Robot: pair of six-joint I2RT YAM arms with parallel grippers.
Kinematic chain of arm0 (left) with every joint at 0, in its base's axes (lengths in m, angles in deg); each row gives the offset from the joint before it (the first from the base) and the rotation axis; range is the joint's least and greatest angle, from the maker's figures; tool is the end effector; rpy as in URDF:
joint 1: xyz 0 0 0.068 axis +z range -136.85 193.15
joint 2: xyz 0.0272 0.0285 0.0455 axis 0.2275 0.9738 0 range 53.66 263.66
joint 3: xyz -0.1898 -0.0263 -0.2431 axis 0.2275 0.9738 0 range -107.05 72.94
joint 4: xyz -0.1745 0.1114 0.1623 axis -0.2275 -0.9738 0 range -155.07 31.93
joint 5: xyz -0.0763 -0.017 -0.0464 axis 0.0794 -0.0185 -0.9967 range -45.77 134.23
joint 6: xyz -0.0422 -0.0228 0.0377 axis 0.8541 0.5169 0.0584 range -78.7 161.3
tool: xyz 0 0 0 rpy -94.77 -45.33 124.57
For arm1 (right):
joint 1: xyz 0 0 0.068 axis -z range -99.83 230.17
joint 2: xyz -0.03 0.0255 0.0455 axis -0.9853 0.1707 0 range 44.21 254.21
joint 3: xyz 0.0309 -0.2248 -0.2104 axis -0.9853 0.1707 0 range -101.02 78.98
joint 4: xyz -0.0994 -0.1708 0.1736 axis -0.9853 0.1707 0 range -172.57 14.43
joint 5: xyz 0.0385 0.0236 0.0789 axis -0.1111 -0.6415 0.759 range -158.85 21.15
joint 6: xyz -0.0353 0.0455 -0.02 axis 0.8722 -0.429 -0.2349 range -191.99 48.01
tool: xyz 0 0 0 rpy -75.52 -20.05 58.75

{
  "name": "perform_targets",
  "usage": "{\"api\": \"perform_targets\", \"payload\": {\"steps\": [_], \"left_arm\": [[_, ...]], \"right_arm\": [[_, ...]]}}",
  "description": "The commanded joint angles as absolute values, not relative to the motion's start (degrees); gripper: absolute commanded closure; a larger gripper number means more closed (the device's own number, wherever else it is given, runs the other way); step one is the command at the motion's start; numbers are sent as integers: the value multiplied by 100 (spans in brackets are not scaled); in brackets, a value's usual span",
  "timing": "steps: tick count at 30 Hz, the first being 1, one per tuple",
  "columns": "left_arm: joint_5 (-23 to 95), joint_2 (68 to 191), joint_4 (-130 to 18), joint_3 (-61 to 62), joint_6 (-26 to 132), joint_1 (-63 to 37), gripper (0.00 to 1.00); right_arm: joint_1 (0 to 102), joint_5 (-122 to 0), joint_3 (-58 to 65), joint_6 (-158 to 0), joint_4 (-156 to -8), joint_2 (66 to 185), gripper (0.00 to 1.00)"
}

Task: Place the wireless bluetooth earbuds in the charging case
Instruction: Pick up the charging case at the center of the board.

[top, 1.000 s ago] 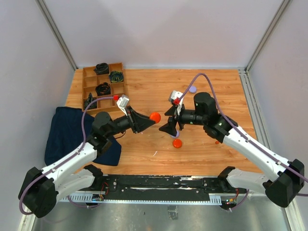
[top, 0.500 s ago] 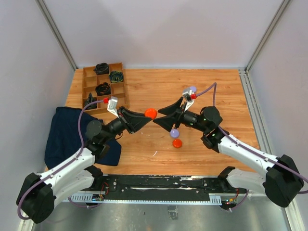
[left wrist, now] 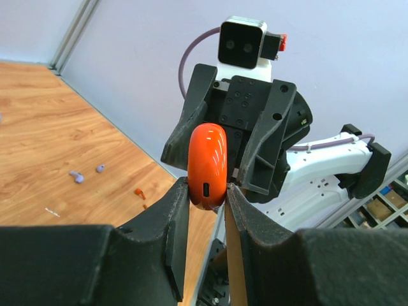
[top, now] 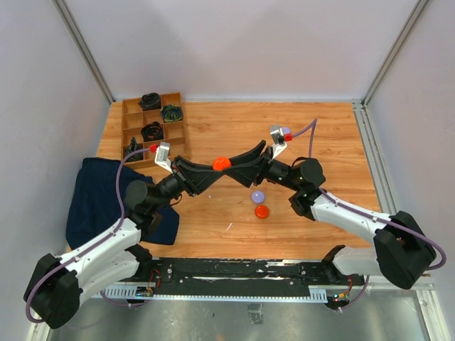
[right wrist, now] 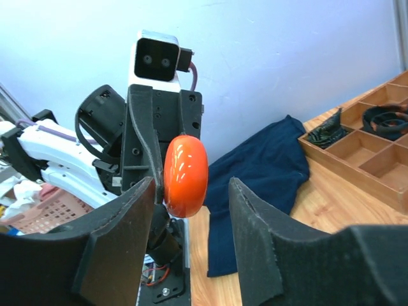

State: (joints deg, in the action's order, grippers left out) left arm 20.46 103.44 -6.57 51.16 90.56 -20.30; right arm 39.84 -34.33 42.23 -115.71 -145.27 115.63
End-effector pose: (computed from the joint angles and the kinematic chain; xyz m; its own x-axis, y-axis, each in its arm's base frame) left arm 0.1378 -0.1130 0.3273 -0.3987 -0.5675 -0.7204 0.7826 0.1989 -0.5899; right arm 0.1810 0.1875 0.3609 -0.3731 0.4302 -0.8220 -0.9086 0.0097 0.4175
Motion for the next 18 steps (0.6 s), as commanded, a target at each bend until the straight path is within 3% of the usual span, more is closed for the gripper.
{"api": "perform_targets", "payload": {"steps": [1, 8, 13, 18], "left_arm": [[2104, 10427, -216, 5150, 9136, -2110, 84], [2111, 10448, -86, 5237, 9176, -2124, 82], [2101, 10399, 1, 5362, 9133, -2123, 74], [1971, 10318, -275, 5336, 8800, -2122, 53]], "right_arm": [[4052, -3197, 4153, -12055, -15639, 11729, 52], [4053, -3099, 4182, -12135, -15865, 11795, 71], [4054, -2963, 4166, -11929, -15551, 11662, 92], [4124, -2644, 4049, -11625, -14962, 11450, 91]]}}
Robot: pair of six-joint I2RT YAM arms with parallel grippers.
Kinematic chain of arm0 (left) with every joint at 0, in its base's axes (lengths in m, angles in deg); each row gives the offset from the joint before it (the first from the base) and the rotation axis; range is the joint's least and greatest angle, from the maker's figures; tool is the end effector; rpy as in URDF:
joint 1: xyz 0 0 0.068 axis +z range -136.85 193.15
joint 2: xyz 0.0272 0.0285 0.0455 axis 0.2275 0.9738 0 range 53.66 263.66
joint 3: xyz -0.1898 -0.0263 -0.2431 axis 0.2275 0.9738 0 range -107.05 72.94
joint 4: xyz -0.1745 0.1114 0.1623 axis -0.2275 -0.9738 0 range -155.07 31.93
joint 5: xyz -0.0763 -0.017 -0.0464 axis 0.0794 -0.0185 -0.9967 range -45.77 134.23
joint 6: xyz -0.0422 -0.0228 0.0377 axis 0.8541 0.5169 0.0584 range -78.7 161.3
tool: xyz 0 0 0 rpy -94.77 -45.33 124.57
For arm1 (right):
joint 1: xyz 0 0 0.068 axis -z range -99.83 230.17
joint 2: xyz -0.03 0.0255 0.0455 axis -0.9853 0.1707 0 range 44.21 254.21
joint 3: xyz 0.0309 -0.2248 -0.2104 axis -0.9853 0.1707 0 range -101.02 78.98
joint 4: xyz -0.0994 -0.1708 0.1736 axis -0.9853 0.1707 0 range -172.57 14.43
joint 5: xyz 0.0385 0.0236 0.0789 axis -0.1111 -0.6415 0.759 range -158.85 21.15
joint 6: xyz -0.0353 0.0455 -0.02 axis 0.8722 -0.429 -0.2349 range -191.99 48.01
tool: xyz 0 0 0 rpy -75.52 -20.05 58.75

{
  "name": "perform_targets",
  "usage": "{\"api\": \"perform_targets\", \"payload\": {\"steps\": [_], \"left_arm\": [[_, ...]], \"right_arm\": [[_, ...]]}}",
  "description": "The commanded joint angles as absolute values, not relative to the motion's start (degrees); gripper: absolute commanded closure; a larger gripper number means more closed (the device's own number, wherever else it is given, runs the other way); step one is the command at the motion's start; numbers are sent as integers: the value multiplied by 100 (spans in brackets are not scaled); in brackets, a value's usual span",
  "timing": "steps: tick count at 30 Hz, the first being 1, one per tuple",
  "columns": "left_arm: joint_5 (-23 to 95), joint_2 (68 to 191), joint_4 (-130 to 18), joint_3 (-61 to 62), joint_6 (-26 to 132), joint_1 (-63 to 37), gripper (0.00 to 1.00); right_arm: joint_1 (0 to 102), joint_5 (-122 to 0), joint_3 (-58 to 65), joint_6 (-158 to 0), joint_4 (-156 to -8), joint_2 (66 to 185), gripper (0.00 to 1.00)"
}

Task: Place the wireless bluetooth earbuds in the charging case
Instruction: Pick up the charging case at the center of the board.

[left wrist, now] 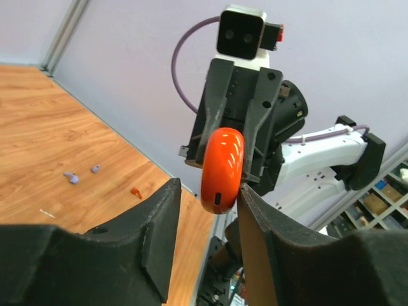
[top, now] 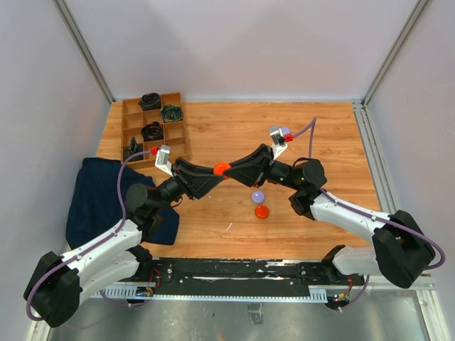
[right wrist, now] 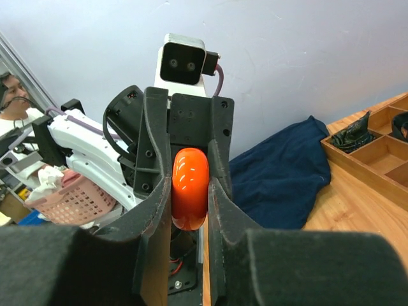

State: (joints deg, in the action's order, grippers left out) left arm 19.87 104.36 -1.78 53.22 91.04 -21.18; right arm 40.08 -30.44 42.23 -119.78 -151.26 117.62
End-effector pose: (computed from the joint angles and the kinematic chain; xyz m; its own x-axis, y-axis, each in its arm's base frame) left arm 0.1345 -0.1146 0.3209 -0.3988 -0.5693 -0.7189 0.8005 0.1664 -0.5758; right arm 0.1811 0.1895 0.3617 -0.3996 0.4223 -0.8137 -0.9103 -0.0782 0.4065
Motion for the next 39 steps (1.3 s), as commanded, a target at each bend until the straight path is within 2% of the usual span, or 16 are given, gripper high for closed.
{"api": "perform_targets", "payload": {"steps": [1, 7, 13, 16, 27, 34, 39], "left_arm": [[1924, 10305, -401, 5306, 8690, -2122, 50], [1498, 10233, -1572, 4933, 7715, -2121, 37], [922, 10237, -1880, 4773, 7004, -2122, 33], [545, 10280, -1887, 4718, 6719, -2122, 33], [-290, 10815, -1894, 4262, 6120, -2251, 34], [-234, 11003, -1791, 4180, 5386, -2559, 35], [-80, 10956, -1618, 4250, 4954, -2695, 40]], "right_arm": [[4150, -2578, 4006, -11540, -14732, 11381, 91], [4302, -1953, 3519, -10344, -12143, 10861, 90], [4355, -1909, 2187, -7862, -7942, 10503, 89], [4364, -1899, 1687, -7152, -6792, 10551, 89], [4348, -1727, 198, -5688, -4509, 11098, 89], [4130, -1882, -499, -5013, -3548, 11455, 89], [3971, -2126, -700, -4790, -3307, 11558, 89]]}}
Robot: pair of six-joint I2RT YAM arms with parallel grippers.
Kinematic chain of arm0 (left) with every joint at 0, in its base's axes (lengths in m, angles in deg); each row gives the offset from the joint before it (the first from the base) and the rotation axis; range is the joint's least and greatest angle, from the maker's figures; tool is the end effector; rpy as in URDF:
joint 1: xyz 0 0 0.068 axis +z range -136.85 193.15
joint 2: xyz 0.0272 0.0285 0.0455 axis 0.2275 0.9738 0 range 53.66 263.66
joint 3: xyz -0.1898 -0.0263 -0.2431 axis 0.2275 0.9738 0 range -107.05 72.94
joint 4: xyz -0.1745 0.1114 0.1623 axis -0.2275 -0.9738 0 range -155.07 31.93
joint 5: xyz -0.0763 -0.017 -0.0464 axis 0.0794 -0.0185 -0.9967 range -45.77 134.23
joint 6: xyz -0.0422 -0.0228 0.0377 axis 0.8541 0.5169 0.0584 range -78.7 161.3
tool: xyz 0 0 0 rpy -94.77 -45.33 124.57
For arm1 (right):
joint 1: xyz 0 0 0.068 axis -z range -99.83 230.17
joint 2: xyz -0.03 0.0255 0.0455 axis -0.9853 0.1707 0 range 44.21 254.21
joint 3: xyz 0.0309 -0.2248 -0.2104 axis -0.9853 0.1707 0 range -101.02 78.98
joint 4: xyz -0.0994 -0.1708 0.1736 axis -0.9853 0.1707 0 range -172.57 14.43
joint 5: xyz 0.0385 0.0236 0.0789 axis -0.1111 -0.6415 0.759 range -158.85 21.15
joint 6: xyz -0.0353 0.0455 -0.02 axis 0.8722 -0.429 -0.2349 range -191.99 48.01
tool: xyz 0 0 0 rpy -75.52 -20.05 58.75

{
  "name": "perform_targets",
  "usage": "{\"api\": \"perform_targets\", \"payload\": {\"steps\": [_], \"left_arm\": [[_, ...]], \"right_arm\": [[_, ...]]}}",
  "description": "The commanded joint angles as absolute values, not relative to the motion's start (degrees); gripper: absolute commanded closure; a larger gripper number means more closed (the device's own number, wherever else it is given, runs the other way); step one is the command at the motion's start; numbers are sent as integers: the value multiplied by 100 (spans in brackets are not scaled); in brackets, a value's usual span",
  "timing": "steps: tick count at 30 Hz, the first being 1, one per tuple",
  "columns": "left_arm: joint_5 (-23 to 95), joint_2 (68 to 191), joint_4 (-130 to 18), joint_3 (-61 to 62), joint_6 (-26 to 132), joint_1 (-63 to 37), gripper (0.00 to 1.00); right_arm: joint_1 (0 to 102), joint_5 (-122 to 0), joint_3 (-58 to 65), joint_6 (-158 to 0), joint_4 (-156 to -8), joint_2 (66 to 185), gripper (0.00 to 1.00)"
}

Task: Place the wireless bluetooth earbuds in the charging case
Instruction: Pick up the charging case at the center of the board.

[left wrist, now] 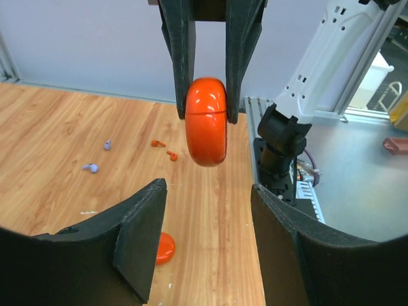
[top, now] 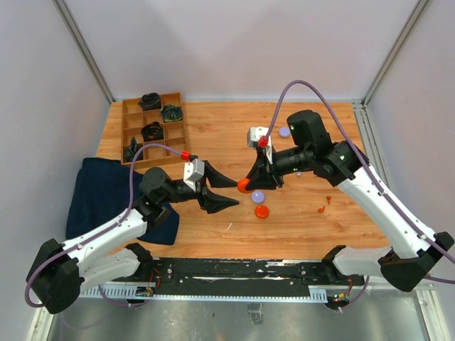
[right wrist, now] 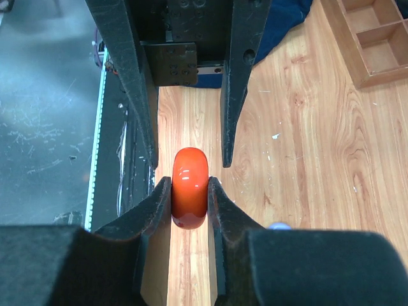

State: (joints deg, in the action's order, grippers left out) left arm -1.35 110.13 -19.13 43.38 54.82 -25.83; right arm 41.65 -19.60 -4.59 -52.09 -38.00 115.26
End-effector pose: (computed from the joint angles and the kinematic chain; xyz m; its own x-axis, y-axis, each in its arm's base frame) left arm 0.1382 -0.1537 0.3290 -0.0722 -0.1519 -0.9858 0.9939 0.0712 -0.0838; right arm 0.1645 0.1751 0.4559 -0.0809 -0.3484 -0.9338 -0.9960 -0.0084 0.0895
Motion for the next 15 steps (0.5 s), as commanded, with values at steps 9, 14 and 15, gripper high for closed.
{"api": "perform_targets", "payload": {"steps": [9, 14, 15], "left_arm": [[176, 11034, -1299, 4352, 4864, -2831, 51], [261, 11030, -1298, 4380, 4801, -2885, 56], [277, 11027, -1298, 4397, 4792, -2886, 57]], "right_arm": [[3564, -2733, -911, -4582, -3180, 11698, 89], [3353, -3148, -1040, -4545, -3125, 11835, 88], [3330, -3188, -1044, -4544, -3137, 11841, 88]]}}
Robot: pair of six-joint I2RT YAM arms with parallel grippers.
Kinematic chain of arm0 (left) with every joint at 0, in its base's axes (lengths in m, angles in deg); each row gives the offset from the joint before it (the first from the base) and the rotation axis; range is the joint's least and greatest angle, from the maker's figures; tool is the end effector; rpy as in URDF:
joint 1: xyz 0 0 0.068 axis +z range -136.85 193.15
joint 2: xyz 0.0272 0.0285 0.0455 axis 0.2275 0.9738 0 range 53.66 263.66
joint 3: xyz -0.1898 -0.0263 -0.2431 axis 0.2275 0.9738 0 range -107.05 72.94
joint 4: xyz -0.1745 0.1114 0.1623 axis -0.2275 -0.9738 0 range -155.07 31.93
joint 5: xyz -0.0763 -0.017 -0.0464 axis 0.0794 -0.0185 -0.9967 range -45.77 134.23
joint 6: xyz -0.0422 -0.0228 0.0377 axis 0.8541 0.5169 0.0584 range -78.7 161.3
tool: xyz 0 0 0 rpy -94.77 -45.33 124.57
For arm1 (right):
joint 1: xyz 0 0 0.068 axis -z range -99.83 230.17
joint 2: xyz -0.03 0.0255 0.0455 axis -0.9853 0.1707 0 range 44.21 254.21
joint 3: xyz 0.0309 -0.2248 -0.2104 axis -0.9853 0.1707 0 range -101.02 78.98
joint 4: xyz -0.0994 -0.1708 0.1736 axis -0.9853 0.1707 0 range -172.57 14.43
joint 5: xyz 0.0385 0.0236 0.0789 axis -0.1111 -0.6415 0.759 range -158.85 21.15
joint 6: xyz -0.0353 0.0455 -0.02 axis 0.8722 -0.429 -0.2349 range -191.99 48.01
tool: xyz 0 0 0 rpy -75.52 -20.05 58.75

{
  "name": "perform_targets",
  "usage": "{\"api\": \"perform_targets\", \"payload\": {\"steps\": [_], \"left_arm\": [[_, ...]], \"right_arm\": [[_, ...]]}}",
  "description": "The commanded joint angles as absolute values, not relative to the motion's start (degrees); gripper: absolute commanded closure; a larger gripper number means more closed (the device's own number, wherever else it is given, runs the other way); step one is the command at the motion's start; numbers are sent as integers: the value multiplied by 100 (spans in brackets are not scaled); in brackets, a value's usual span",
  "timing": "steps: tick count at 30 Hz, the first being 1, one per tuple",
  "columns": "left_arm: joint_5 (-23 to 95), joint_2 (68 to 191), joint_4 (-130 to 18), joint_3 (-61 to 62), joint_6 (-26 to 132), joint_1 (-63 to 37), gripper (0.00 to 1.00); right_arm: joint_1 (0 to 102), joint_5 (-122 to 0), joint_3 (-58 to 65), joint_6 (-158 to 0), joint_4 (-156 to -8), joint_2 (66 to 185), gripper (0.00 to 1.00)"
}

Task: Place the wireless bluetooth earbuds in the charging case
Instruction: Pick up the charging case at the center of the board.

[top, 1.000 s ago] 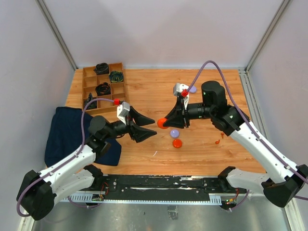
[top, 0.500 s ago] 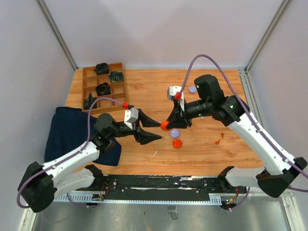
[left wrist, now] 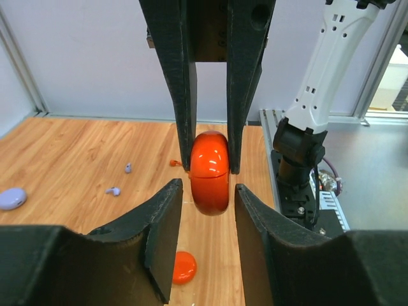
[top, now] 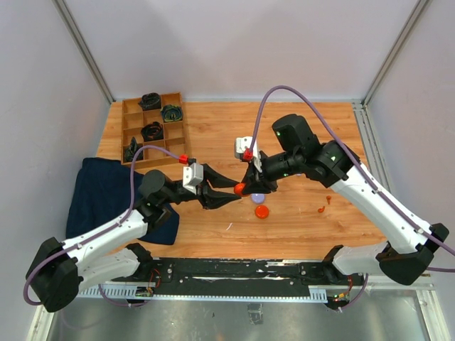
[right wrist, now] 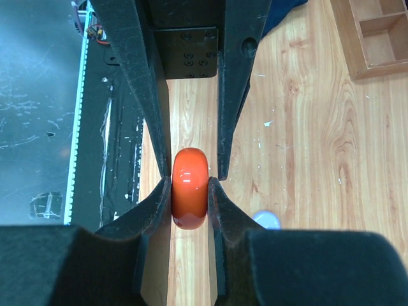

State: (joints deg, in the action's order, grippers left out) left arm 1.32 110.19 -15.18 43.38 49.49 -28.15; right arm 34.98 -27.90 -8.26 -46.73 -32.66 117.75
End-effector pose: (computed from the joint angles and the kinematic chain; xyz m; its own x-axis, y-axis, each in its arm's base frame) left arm 0.1328 -0.1579 0.3363 0.0652 -0.1960 -0.9784 0.9947 0.0912 0.0480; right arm 0.1532 0.1966 0.4555 0.0112 -0.4460 -0.8950 -0.9993 -0.0368 0.0058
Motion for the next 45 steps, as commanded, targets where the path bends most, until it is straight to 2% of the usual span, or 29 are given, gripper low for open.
{"api": "perform_targets", "payload": {"steps": [1, 7, 21, 26, 33, 35, 38, 39, 42, 45], "left_arm": [[298, 11022, -1298, 4415, 4792, -2894, 58], [479, 10978, -1298, 4498, 4805, -2904, 62], [532, 11011, -1298, 4464, 4920, -2921, 64], [539, 11041, -1298, 4451, 4941, -2930, 73], [528, 11077, -1298, 4436, 4894, -2939, 94], [537, 11066, -1282, 4465, 4842, -2939, 98], [593, 11038, -1060, 4604, 4803, -2939, 100], [623, 11017, -936, 4702, 4799, -2939, 100], [697, 10955, -562, 4907, 4805, -2939, 100], [732, 10920, -270, 5057, 4793, -2939, 100]], "right_arm": [[3314, -3244, -1039, -4544, -3160, 11836, 88], [3258, -3381, -1022, -4553, -3285, 11781, 89], [3138, -3383, -911, -4571, -3497, 11692, 89], [3085, -3417, -918, -4558, -3520, 11699, 89], [2983, -3489, -884, -4472, -3521, 11717, 87], [2974, -3517, -890, -4415, -3500, 11704, 81], [2972, -3633, -896, -4312, -3463, 11627, 56], [2968, -3675, -903, -4277, -3451, 11591, 51], [2972, -3780, -870, -4149, -3417, 11449, 39], [2972, -3901, -765, -3980, -3423, 11326, 32]]}}
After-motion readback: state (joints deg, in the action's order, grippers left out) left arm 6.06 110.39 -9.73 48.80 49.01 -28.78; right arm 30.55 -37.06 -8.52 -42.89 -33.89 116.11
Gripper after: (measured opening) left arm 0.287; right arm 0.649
